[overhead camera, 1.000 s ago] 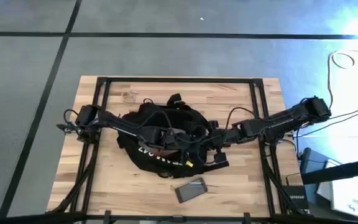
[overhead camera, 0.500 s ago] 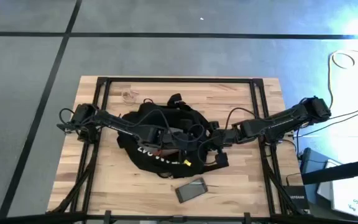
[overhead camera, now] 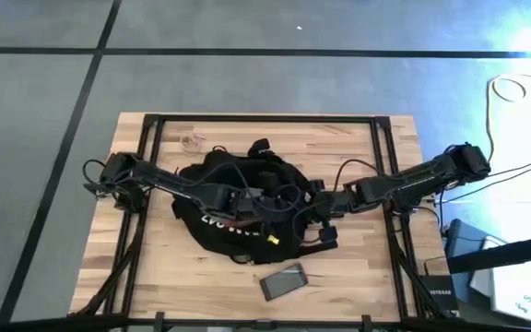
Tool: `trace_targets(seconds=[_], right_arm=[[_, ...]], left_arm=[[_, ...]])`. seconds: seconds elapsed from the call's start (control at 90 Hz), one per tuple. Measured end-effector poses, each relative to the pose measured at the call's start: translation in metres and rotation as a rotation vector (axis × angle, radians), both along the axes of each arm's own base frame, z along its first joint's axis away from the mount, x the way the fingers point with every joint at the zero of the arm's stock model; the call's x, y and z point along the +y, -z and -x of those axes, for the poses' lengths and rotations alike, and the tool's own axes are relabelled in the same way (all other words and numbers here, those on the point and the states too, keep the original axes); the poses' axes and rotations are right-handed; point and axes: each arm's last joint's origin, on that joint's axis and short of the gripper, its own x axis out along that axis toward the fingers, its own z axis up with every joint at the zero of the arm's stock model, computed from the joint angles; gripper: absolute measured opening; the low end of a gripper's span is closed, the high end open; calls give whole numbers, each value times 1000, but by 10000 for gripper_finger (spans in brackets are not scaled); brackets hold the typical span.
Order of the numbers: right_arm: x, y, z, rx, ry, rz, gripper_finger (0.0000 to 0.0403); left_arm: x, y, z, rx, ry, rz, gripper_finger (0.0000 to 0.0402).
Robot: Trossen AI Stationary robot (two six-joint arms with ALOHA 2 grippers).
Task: Unpack backpack
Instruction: Close the black backpack
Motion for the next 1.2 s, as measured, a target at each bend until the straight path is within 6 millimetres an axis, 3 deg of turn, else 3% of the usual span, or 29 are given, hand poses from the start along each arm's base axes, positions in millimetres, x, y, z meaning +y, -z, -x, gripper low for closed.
trace_targets(seconds=[0.811,0.9,1.011,1.1,1.2], right_arm=[[0,4,5,62,-18,-21,17],[0,4,4,56,-17,-23,17],[0,4,4,48,-16,-25,17],[0,3,3,44,-15,-25,17],[1,3,3,40,-15,-25,17]], left_arm=[[9,-32,30,49,-124,-167,4],[9,-36,31,13,-114,-103,4],[2,-35,29,10,48,78,4],[-3,-28,24,17,125,210,4],[-6,-15,16,47,147,227,4]])
